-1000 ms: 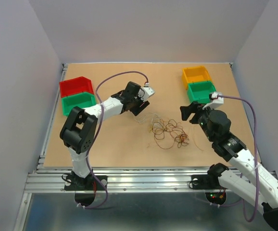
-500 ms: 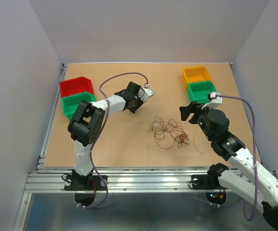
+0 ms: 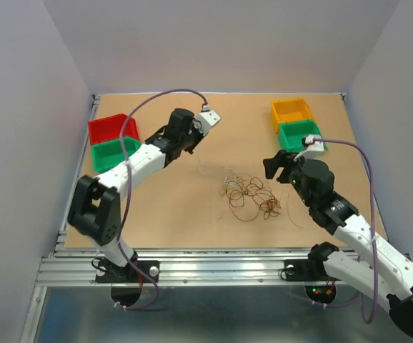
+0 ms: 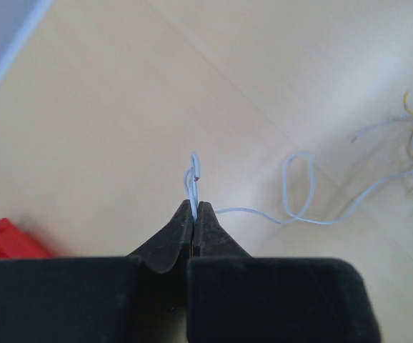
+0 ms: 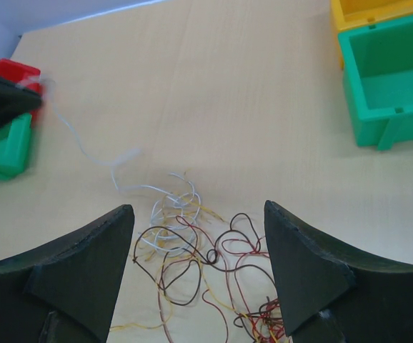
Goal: Untangle the cables
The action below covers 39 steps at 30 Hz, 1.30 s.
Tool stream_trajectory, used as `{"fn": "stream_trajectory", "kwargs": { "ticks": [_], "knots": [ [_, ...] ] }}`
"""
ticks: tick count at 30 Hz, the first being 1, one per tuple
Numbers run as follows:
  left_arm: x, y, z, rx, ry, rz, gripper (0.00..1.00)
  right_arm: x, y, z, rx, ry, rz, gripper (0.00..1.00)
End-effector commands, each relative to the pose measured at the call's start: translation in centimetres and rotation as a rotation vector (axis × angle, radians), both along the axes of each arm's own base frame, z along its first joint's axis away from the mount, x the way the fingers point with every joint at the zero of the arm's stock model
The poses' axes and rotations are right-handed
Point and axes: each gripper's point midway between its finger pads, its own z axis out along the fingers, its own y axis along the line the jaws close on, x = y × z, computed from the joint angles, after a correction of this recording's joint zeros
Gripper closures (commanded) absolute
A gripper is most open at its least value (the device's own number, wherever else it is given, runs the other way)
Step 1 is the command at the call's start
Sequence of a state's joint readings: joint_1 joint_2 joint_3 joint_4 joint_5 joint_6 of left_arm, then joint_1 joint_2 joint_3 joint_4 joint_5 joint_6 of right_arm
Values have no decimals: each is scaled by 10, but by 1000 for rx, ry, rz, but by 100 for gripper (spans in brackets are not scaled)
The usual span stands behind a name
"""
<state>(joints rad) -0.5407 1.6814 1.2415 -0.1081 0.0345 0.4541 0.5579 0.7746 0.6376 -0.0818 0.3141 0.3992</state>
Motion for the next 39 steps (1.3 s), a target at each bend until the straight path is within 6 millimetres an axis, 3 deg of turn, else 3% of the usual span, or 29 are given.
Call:
{"fn": "stream_trajectory", "kwargs": {
  "ticks": [1,5,6,10,13,14,16,19,20,21,22,23,24,26,27,28,30,31,32,33,34,35,39],
  "knots": [
    [3,22,117,-103,-286,75,100,6,15,10,8,-68,66,22],
    [-14,33,196,-177,-428,84,100,6,41,9,-14,-112,210,22],
    [-22,38,217,-187,-464,75,100,2,54,1,-34,-112,302,22],
    [-41,58,292,-228,-601,107,100,-4,88,5,-20,-210,496,21],
    [-52,85,325,-233,-678,208,100,-2,100,5,-2,-241,546,20],
    [-56,91,337,-238,-705,228,100,2,106,-5,-12,-217,565,19],
    [-68,102,359,-271,-766,251,100,1,119,-2,-9,-248,638,18],
    [-83,103,387,-337,-831,222,100,0,142,-25,-30,-239,774,16],
    [-88,104,401,-366,-854,215,100,2,148,-17,-22,-295,804,16],
    [-87,100,405,-385,-853,206,100,4,158,-36,-24,-260,851,16],
    [-88,99,411,-399,-859,202,100,5,163,-40,-18,-262,873,16],
    [-91,100,423,-419,-878,198,100,11,171,-30,-4,-305,888,16],
    [-88,97,427,-436,-877,198,100,18,179,-53,-6,-249,905,16],
    [-90,97,441,-479,-899,207,100,24,191,-62,-5,-241,930,17],
    [-89,94,447,-502,-913,195,100,27,202,-58,-9,-266,947,17],
    [-92,93,456,-531,-924,187,100,34,208,-74,-18,-240,937,17],
    [-90,83,462,-563,-923,147,100,45,224,-71,-21,-259,925,17],
    [-90,80,466,-588,-918,140,100,55,228,-87,-33,-227,890,17],
    [-94,81,477,-611,-937,138,100,60,232,-90,-39,-223,874,17],
    [-88,80,477,-611,-932,153,100,63,237,-95,-42,-214,862,19],
    [-87,83,480,-616,-940,173,100,71,241,-93,-43,-220,843,20],
    [-86,88,485,-615,-958,199,100,76,241,-104,-56,-202,818,23],
    [-78,108,477,-580,-993,322,100,84,229,-109,-100,-203,736,28]
  ]
}}
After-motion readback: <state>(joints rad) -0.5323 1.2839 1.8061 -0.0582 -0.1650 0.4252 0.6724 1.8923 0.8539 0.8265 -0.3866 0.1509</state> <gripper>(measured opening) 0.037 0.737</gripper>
